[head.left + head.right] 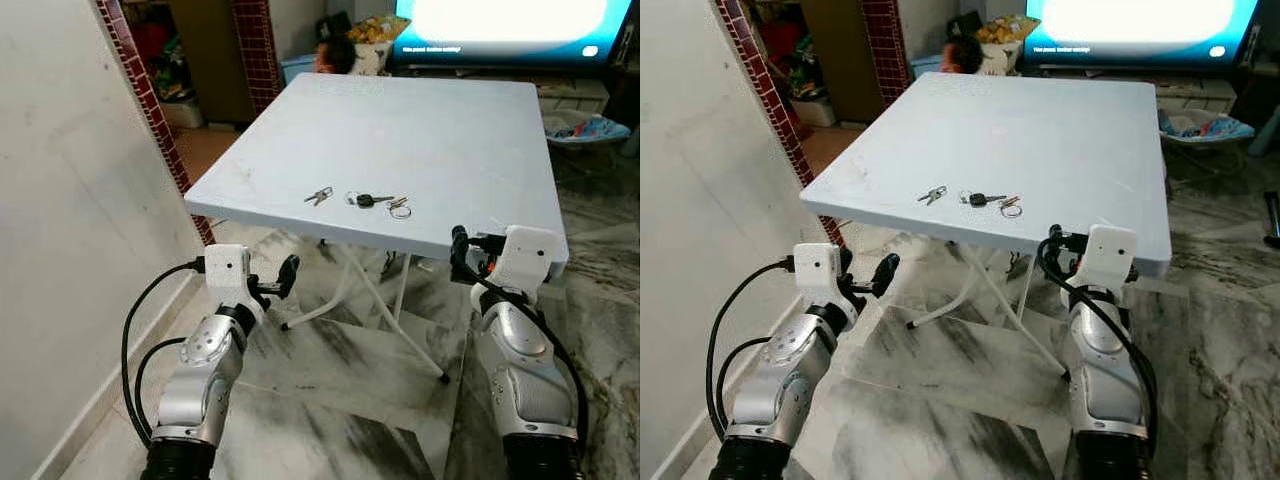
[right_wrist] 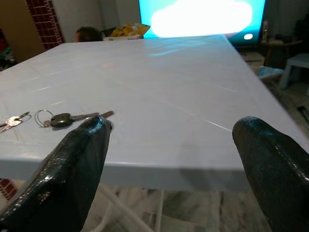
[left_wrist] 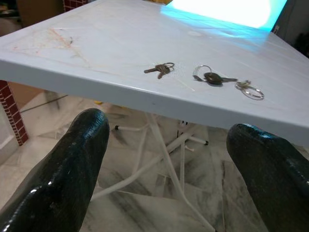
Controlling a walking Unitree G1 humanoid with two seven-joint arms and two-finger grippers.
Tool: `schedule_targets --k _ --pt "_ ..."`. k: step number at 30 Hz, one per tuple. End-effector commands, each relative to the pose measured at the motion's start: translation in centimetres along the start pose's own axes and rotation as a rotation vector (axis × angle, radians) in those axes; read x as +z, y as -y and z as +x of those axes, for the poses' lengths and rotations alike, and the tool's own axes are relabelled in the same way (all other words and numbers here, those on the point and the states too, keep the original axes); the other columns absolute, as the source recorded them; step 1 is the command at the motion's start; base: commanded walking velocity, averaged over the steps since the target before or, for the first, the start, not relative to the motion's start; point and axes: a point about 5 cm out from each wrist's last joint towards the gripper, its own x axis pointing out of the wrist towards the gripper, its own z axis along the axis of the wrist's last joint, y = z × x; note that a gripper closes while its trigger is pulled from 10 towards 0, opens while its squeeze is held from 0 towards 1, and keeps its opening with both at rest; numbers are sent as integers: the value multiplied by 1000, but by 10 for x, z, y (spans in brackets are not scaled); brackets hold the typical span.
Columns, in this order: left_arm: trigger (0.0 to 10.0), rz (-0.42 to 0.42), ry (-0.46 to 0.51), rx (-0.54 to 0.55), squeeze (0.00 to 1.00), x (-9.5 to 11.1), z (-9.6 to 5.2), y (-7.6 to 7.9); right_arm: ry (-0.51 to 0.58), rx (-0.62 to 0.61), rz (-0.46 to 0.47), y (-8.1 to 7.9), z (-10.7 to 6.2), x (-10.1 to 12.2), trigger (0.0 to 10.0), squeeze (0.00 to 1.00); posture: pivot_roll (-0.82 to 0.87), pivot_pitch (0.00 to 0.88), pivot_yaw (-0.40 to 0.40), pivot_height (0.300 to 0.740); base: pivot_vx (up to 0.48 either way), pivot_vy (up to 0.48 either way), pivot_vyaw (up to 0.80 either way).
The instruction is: Hang keys on a hook
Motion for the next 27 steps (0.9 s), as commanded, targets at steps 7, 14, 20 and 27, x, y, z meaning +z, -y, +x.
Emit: schedule_targets --k 7,14,20,27 --pt "10000 10 -6 18 0 0 -1 -6 -3 11 7 -5 0 0 10000 0 -83 0 111 740 288 0 0" --pt "10000 10 -8 16 0 0 -1 -6 -4 11 7 -5 0 -1 10000 0 -81 0 113 740 287 0 0" --pt "10000 12 -10 13 0 0 -1 -6 -6 12 9 -5 0 -1 10000 0 -81 0 114 740 286 0 0" --pt "10000 11 -12 8 0 -1 0 -5 -6 11 11 -6 0 -1 10000 0 -81 0 116 740 292 0 0"
